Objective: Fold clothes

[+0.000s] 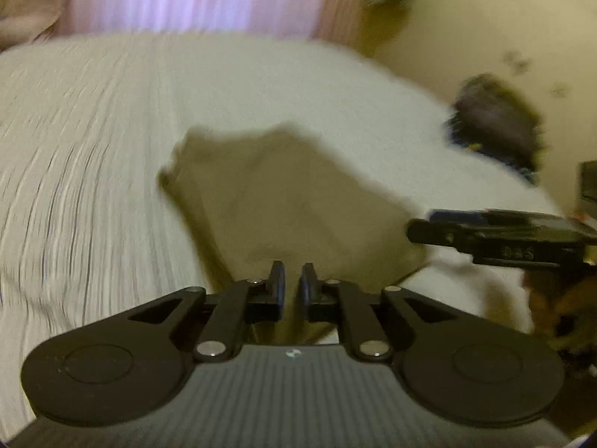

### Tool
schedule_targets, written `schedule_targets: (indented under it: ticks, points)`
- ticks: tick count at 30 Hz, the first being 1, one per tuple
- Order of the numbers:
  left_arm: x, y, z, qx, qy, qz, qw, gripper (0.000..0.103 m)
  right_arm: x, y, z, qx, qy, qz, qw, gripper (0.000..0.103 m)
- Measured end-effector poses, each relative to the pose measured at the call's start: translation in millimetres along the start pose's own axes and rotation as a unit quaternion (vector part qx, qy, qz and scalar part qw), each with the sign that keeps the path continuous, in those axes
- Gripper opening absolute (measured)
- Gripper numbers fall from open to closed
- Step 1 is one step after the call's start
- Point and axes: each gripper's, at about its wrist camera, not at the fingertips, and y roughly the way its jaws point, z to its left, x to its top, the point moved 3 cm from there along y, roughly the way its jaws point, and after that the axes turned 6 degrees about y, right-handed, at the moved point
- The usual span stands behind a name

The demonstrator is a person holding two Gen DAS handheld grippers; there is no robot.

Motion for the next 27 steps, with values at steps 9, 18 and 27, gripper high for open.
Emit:
schedule_targets:
  ticks: [9, 18, 27]
  points:
    - [5, -47, -22, 0.103, -0.004, 0.033, 0.9942, 0.020, -11, -42, -27, -0.036, 0.140, -0.012, 0.989, 0.059]
    - [-8, -72, -31, 0.104, 0.004, 0.038, 0.9938, 0.028, -24, -72, -23, 0.029, 0.284, -0.003, 0.959, 0.059]
    - [-22, -91, 6, 0.071, -0.064, 0.022, 0.9952, 0.030, -42, -58, -31, 0.130, 0.486, -0.007, 0.864, 0.077]
